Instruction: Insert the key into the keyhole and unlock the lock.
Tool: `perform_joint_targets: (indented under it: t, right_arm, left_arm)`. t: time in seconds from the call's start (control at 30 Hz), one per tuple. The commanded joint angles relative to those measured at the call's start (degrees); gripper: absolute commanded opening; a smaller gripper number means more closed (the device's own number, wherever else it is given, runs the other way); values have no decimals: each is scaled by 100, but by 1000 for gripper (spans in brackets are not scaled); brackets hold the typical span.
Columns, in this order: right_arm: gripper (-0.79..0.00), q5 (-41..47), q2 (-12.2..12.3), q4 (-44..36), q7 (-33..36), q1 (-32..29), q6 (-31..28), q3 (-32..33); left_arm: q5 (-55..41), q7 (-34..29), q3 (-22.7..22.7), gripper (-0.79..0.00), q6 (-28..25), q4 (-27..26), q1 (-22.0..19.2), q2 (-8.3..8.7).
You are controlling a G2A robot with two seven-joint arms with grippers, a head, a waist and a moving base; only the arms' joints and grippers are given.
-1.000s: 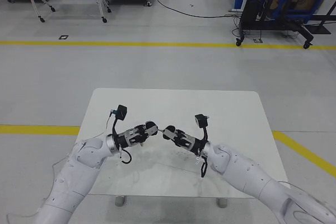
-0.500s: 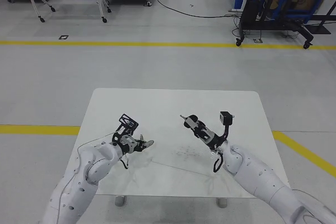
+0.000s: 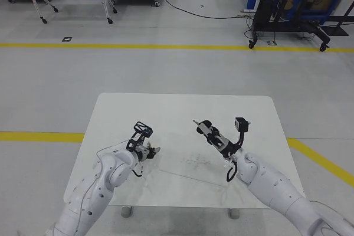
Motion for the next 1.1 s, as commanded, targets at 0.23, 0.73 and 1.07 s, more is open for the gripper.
perform_joint_targets:
  t: [0.23, 0.73, 1.07]
  right_arm:
    - [-785, 0, 0, 0, 0, 0, 0, 0]
    - [-785, 0, 0, 0, 0, 0, 0, 0]
    - [-785, 0, 0, 0, 0, 0, 0, 0]
  left_arm:
    - [-11, -272, 55, -785, 177, 192, -160, -55]
    - [146, -477, 38, -785, -211, 254, -218, -54]
    - [70, -295, 5, -785, -373, 238, -215, -69]
